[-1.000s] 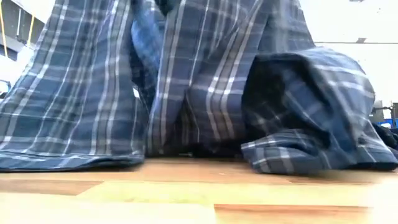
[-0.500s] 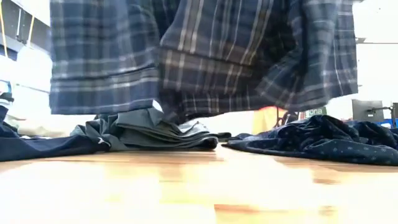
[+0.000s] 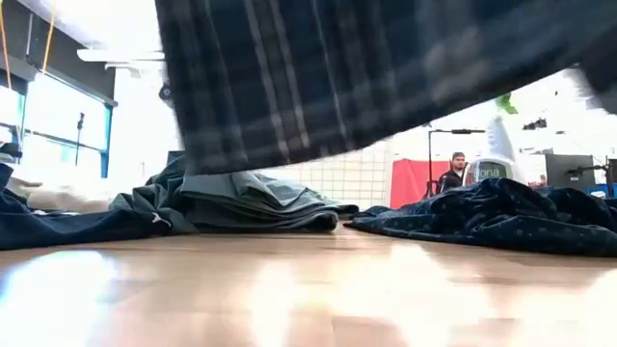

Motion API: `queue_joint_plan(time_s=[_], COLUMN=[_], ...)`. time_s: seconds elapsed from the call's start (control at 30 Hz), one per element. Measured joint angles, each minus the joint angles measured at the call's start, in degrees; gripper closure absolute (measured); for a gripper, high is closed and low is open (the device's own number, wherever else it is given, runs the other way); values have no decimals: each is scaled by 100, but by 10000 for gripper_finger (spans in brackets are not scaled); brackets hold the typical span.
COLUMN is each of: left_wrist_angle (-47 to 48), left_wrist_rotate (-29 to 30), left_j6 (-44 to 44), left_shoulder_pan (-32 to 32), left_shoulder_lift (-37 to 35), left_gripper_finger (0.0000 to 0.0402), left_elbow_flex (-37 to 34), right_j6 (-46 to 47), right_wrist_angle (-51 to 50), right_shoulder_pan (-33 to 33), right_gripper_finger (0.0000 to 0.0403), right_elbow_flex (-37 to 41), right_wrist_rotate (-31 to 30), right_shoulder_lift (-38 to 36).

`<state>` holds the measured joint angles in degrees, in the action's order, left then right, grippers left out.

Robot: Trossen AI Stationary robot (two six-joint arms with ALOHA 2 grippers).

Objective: Fold Laundry from Bin
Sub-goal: Fold the checkered blue polo

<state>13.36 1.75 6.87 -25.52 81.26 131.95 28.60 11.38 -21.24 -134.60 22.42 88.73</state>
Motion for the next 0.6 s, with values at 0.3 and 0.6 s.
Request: queue_joint_plan(time_s=[0.3,0.6], left_wrist_angle=[4807,6959], left_wrist_rotate=[4127,4644], left_j6=[80,684], left_shoulder_pan=[308,558], left_shoulder_lift=[-1329,-1272], left_gripper_finger=[401,402], left_elbow_flex=[-10,-260], right_j6=[455,1660], right_wrist_angle=[-6019,-9087], right_shoulder_pan=[1035,1888], right_gripper_finger=[402,402], right_elbow_flex=[74,258], right_wrist_rotate=[-3962,-5387], right_shoulder_lift=[-464,-440])
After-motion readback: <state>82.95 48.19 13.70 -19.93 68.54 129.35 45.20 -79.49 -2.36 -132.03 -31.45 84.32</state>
